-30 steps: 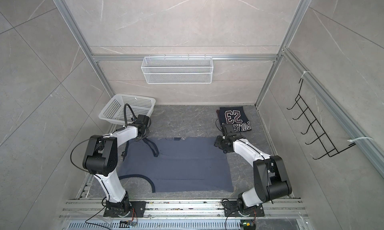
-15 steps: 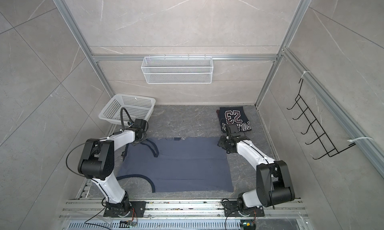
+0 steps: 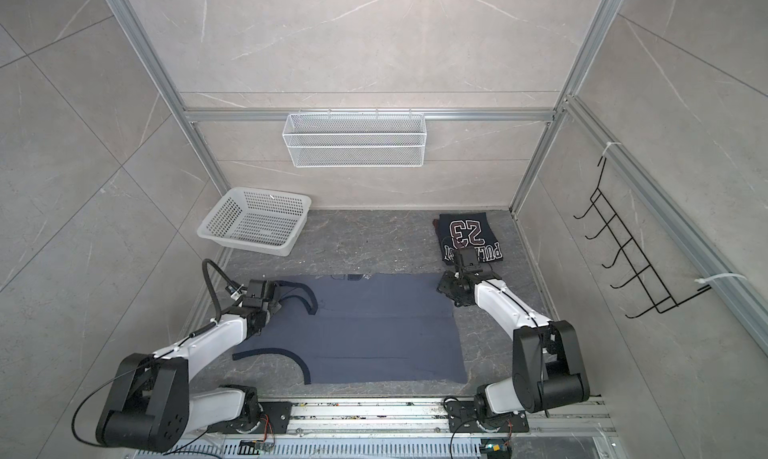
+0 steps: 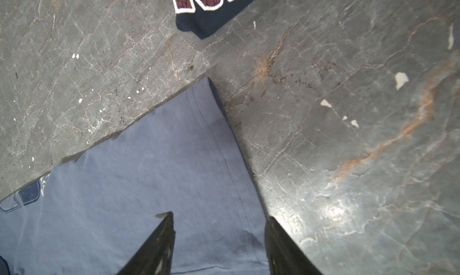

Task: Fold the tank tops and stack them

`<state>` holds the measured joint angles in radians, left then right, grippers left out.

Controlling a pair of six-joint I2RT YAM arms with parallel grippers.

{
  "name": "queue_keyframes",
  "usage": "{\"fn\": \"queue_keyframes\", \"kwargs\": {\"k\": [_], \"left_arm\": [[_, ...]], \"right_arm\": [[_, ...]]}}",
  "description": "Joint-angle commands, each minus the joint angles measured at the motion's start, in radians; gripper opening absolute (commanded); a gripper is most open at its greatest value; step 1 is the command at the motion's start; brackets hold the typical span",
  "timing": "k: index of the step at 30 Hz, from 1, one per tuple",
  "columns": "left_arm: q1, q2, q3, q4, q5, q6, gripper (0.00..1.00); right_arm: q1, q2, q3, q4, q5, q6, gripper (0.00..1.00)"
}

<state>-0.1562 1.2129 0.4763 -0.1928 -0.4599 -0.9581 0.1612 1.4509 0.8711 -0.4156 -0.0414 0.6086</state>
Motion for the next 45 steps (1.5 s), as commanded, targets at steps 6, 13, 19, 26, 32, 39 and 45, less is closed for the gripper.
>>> {"fn": "queue_keyframes", "kwargs": {"k": [6, 13, 19, 26, 32, 39, 45], "left_arm": [[0.017, -0.06, 0.26, -0.238, -0.036, 0.17, 0.61], [0.041, 0.157, 0.421, -0.301, 0.034, 0.191, 0.68], [0.087, 0.288, 0.473, -0.283, 0.066, 0.214, 0.65], [0.106, 0.368, 0.486, -0.27, 0.061, 0.229, 0.6], [0.129, 0.404, 0.489, -0.231, 0.072, 0.241, 0.41], [0.151, 0.398, 0.481, -0.199, 0.063, 0.261, 0.2], [0.165, 0.374, 0.454, -0.172, 0.066, 0.266, 0.05]], "right_arm": [[-0.007, -0.005, -0.009, -0.022, 0.003, -0.017, 0.59], [-0.008, -0.007, -0.01, -0.02, -0.003, -0.018, 0.59], [-0.01, -0.003, -0.015, -0.016, -0.013, -0.018, 0.59], [-0.015, 0.008, -0.014, -0.009, -0.019, -0.019, 0.6], [-0.017, 0.011, -0.017, -0.008, -0.02, -0.018, 0.59], [-0.016, 0.009, -0.017, -0.009, -0.019, -0.021, 0.59], [-0.019, 0.009, -0.019, -0.011, -0.017, -0.022, 0.59]]}}
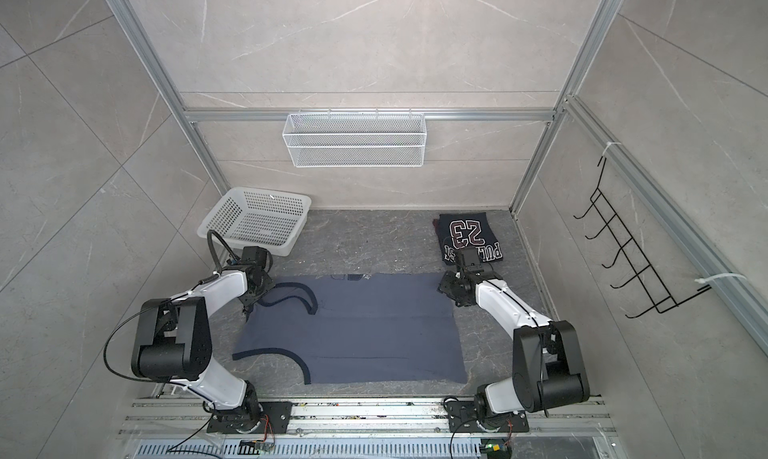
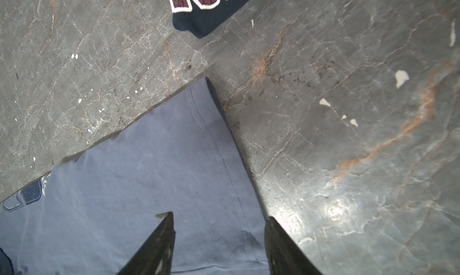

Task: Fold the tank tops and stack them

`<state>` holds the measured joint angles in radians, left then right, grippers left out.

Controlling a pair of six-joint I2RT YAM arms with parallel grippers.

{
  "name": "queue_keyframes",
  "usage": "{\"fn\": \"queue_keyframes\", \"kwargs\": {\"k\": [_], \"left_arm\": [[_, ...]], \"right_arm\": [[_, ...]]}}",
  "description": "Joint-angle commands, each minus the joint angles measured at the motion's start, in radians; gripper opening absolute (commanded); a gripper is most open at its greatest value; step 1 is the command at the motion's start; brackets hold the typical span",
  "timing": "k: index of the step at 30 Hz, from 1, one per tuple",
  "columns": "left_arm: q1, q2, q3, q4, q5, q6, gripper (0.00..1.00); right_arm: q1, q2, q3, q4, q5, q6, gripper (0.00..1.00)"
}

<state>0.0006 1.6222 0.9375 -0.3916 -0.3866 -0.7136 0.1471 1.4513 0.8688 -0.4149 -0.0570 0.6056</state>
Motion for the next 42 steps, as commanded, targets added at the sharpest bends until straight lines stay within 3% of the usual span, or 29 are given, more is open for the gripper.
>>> {"fn": "queue_keyframes", "kwargs": {"k": [1, 6, 12, 14, 19, 23, 31, 36, 39, 42], "left_arm": [[0.009, -0.044, -0.012, 0.026, -0.012, 0.02, 0.03], [0.007, -0.176, -0.087, 0.053, -0.051, 0.009, 0.0], [0.023, -0.468, -0.275, 0.094, -0.186, -0.065, 0.0], [0.05, -0.497, -0.319, 0.117, -0.169, -0.071, 0.0], [0.131, -0.398, -0.317, 0.111, -0.049, -0.075, 0.04], [0.136, -0.346, -0.277, 0.1, 0.024, -0.065, 0.06], [0.136, -0.273, -0.252, 0.075, 0.043, -0.102, 0.08], [0.139, -0.285, -0.247, 0.072, 0.036, -0.095, 0.07], [0.14, -0.284, -0.234, 0.061, 0.027, -0.089, 0.07], [0.147, -0.288, -0.224, 0.05, 0.02, -0.083, 0.06]], "right_arm": [[-0.004, 0.009, -0.017, -0.01, -0.002, -0.019, 0.59], [-0.004, 0.009, -0.018, -0.012, -0.001, -0.019, 0.59], [-0.008, 0.044, -0.013, -0.021, 0.009, -0.002, 0.59], [-0.008, 0.059, -0.011, -0.018, -0.005, -0.001, 0.59], [-0.007, 0.075, -0.009, -0.004, -0.051, -0.009, 0.59], [0.014, 0.079, -0.004, 0.002, -0.122, -0.028, 0.59], [0.078, 0.12, 0.013, -0.102, 0.021, -0.001, 0.58], [0.085, 0.151, 0.012, -0.092, 0.008, -0.003, 0.55], [0.095, 0.162, 0.014, -0.078, -0.012, -0.002, 0.51], [0.098, 0.163, 0.022, -0.092, 0.008, -0.003, 0.39]]}}
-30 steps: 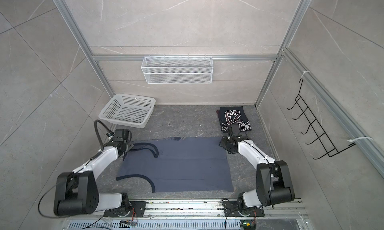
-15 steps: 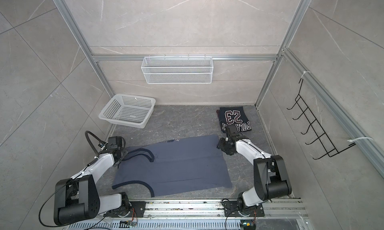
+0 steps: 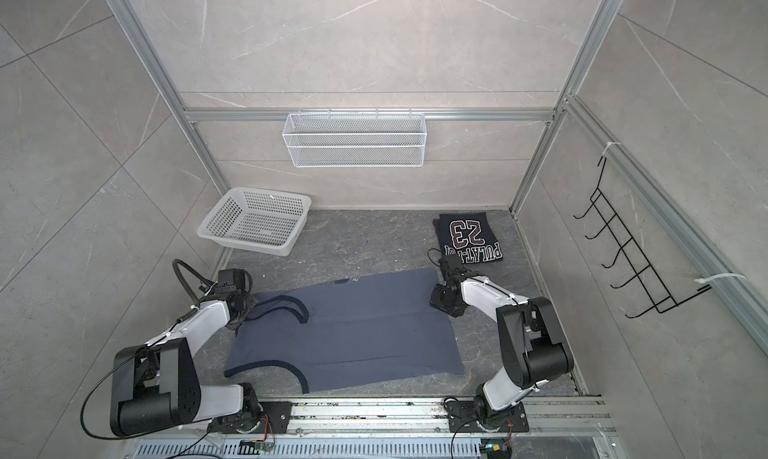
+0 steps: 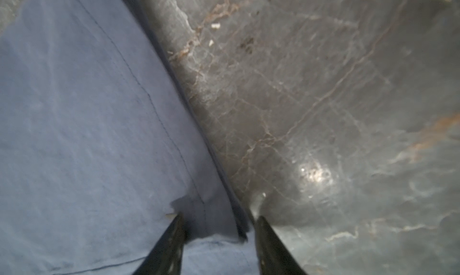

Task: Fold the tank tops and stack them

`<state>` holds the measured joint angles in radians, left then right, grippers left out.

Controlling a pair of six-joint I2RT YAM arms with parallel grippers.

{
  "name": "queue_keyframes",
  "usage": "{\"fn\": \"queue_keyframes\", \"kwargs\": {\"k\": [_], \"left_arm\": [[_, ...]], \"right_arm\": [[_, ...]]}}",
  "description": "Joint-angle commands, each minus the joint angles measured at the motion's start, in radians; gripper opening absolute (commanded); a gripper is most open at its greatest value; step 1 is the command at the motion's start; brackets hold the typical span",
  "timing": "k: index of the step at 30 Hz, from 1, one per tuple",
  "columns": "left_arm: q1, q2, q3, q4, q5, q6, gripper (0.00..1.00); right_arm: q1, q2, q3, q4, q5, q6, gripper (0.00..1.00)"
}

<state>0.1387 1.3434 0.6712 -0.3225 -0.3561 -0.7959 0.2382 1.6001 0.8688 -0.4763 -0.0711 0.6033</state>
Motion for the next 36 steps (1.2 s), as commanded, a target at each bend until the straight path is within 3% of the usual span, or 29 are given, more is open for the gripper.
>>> {"fn": "queue_keyframes", "kwargs": {"k": [1, 4, 13, 19, 23, 26, 36], "left_arm": [[0.014, -0.012, 0.041, -0.02, -0.012, 0.0, 0.06], [0.037, -0.021, 0.03, -0.015, -0.016, -0.003, 0.06], [0.127, 0.003, -0.007, 0.034, 0.039, -0.041, 0.05], [0.133, 0.041, 0.02, 0.023, 0.065, -0.029, 0.06], [0.133, 0.044, 0.018, 0.024, 0.073, -0.029, 0.06], [0.133, 0.04, 0.014, 0.029, 0.078, -0.035, 0.06], [0.133, 0.028, 0.016, 0.025, 0.08, -0.032, 0.06]], "right_arm": [[0.006, 0.008, 0.024, -0.042, 0.051, 0.002, 0.34], [0.006, -0.014, 0.027, -0.076, 0.132, 0.006, 0.17], [-0.004, -0.047, 0.001, -0.09, 0.199, 0.022, 0.0], [-0.003, -0.104, -0.011, -0.051, 0.13, 0.003, 0.01], [0.007, -0.151, -0.015, -0.021, -0.005, -0.02, 0.21], [0.013, -0.116, 0.004, -0.039, -0.003, -0.017, 0.29], [0.02, -0.013, 0.014, 0.001, -0.008, -0.014, 0.28]]}}
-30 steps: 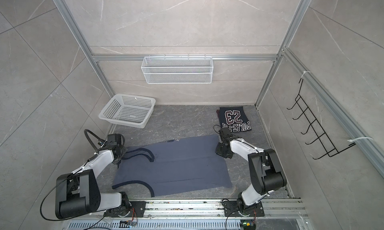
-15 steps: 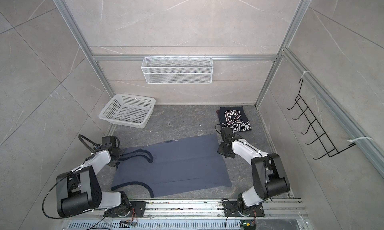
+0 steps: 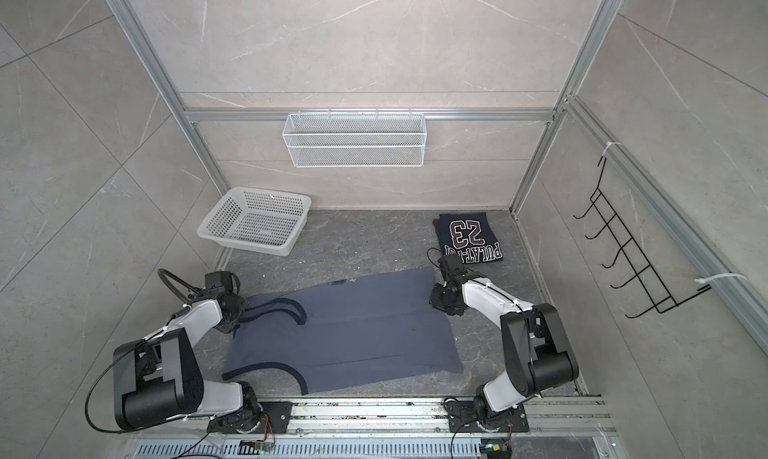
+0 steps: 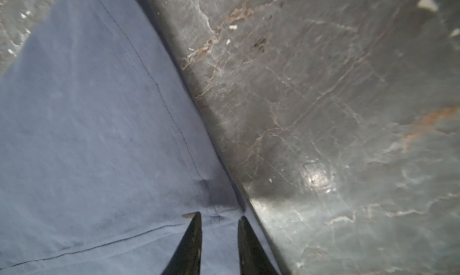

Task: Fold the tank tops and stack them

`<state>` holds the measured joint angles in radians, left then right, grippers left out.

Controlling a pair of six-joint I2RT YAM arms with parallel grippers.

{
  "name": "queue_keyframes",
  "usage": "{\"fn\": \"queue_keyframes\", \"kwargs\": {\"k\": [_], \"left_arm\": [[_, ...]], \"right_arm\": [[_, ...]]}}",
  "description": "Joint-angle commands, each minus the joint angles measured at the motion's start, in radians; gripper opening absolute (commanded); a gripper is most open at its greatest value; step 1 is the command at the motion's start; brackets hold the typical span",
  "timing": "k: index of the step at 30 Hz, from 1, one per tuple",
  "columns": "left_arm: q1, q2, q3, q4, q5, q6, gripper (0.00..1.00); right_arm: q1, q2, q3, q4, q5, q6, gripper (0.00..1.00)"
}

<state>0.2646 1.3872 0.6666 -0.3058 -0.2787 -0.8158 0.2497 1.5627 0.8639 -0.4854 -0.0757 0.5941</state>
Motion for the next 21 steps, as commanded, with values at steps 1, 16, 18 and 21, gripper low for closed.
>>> {"fn": "queue_keyframes", "kwargs": {"k": [1, 16, 18, 21], "left_arm": [[0.006, -0.016, 0.021, 0.009, 0.004, -0.012, 0.06], [0.011, -0.034, 0.018, 0.005, -0.008, -0.011, 0.06], [0.013, -0.034, 0.019, 0.003, -0.007, -0.01, 0.06], [0.018, -0.034, 0.021, 0.002, -0.01, -0.007, 0.06]], "right_arm": [[0.01, 0.036, 0.021, 0.008, 0.004, -0.005, 0.28], [0.011, 0.066, 0.036, -0.015, 0.113, -0.005, 0.06], [0.011, 0.058, 0.04, -0.024, 0.124, -0.009, 0.01], [0.01, 0.037, 0.038, -0.041, 0.157, -0.006, 0.0]]}}
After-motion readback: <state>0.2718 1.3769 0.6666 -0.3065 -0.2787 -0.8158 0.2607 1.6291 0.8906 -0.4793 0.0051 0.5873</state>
